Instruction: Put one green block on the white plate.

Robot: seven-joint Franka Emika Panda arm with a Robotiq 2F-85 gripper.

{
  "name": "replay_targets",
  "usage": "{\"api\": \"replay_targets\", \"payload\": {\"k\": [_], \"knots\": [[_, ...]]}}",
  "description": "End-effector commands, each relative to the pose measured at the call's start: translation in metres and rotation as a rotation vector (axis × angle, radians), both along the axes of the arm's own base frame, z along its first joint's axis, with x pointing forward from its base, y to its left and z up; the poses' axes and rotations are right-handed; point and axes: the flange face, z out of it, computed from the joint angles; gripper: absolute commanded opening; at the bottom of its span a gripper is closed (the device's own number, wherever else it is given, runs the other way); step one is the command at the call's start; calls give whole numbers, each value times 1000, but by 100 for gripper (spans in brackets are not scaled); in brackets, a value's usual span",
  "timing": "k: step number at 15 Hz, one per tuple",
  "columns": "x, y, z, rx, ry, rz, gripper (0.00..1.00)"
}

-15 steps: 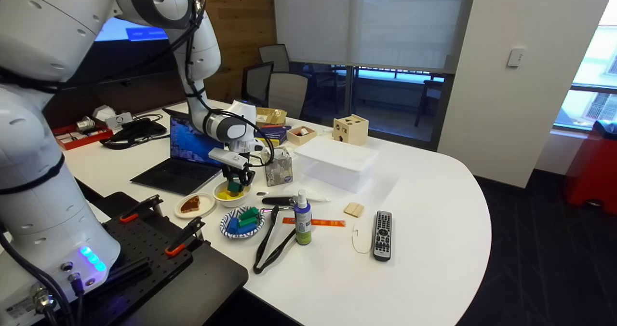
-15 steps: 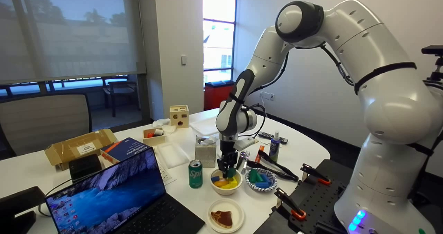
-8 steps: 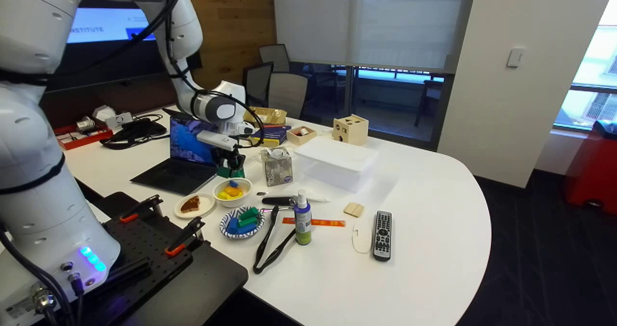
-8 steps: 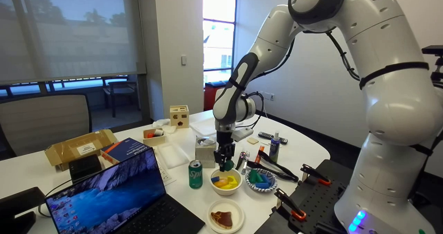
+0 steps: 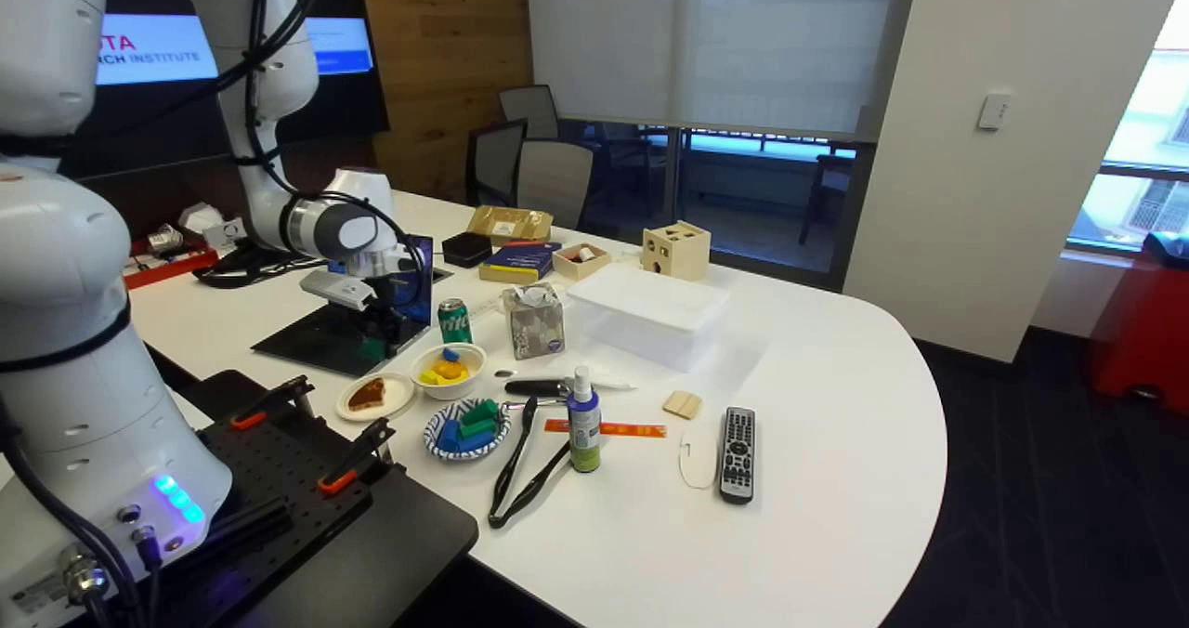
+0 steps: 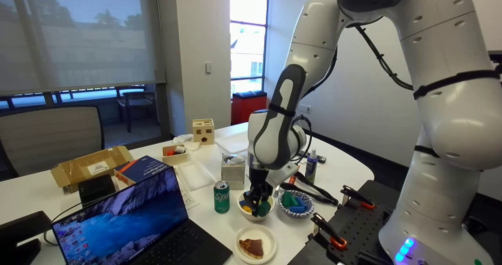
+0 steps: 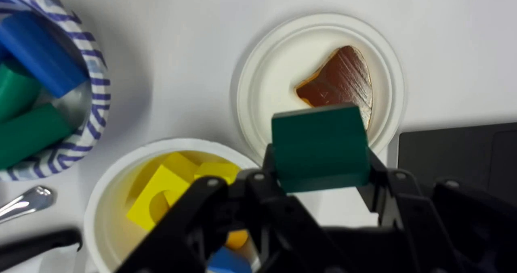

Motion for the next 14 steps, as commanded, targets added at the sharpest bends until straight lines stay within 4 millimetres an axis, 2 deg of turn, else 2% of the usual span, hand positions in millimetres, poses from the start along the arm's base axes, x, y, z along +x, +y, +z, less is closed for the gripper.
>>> {"api": "replay_targets", "payload": {"k": [1, 7, 14], "knots": [[-16, 9, -4, -62, -47, -47, 22], [-14, 32, -33, -97, -14, -18, 22], [6, 37, -59, -96, 1, -3, 22]]}}
